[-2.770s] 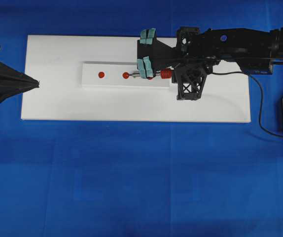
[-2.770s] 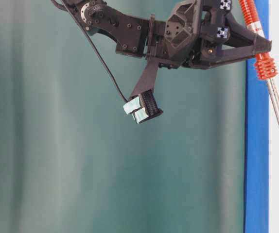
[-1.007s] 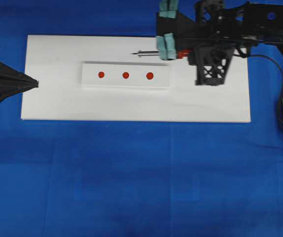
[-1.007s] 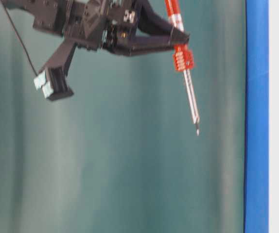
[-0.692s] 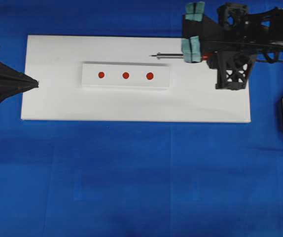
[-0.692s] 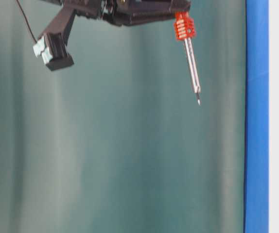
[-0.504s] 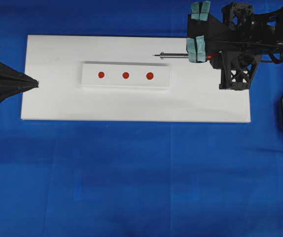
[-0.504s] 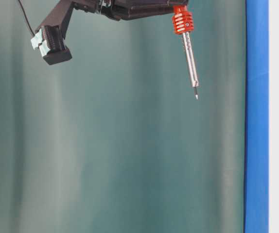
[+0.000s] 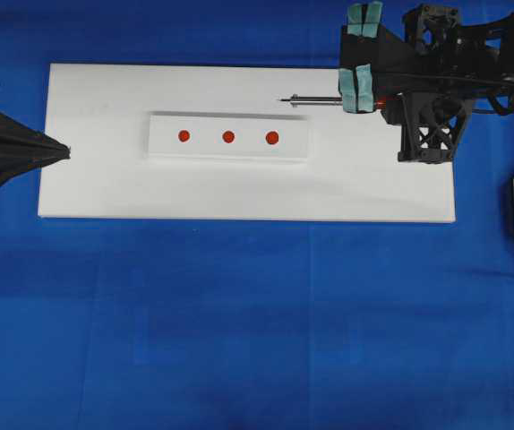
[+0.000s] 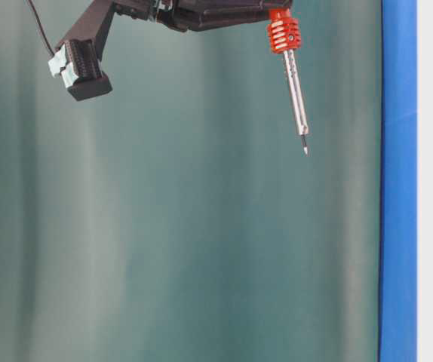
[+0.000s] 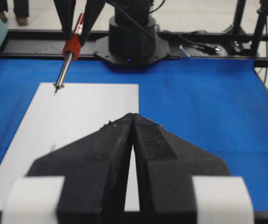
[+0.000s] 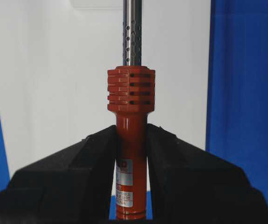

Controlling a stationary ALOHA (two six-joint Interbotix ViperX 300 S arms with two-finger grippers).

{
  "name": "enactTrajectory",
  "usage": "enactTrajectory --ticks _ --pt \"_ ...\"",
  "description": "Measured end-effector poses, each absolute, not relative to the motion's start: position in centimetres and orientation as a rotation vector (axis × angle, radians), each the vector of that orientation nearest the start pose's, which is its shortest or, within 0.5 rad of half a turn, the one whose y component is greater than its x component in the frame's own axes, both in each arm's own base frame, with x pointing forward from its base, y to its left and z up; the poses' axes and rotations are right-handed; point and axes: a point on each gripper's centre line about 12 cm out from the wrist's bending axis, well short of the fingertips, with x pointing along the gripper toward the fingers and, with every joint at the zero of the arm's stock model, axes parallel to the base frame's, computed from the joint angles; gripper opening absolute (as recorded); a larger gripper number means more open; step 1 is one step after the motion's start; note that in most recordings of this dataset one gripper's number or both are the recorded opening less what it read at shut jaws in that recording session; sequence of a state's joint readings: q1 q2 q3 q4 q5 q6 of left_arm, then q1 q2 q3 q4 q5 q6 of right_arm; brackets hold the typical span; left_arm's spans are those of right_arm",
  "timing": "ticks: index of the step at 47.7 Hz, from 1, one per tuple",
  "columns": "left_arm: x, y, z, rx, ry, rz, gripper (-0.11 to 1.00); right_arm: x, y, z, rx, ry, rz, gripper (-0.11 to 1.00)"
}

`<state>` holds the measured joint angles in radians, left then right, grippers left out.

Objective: Touch the tip of the soldering iron to the mark.

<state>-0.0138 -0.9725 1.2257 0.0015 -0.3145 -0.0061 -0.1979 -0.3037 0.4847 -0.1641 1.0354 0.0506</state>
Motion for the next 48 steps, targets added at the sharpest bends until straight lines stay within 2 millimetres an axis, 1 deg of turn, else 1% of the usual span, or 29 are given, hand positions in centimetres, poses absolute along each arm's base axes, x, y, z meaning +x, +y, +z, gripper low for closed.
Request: enactTrajectory --ticks 13,20,32,41,48 --pt "19.4 -0.3 27.8 -0.007 -0.063 -0.014 0.0 29.4 -7.6 26.8 0.004 1.222 -0.275 0.06" --pt "19.4 -0.3 27.7 -0.007 -0.061 -0.014 0.0 29.5 -7.6 26.1 0.006 1.243 -0.274 0.06" --pt "19.4 -0.3 27.7 -0.005 -0.061 -0.014 0.0 30.3 -7.8 23.8 0.01 1.286 -0.265 0.06" --pt "19.4 -0.3 27.8 -0.005 -0.063 -0.014 0.0 30.8 -7.7 21.1 0.017 1.32 -0.251 0.06" --pt "19.4 -0.3 27.8 -0.007 -0.063 -0.014 0.0 31.3 -7.6 19.5 0.034 1.316 -0.237 0.06"
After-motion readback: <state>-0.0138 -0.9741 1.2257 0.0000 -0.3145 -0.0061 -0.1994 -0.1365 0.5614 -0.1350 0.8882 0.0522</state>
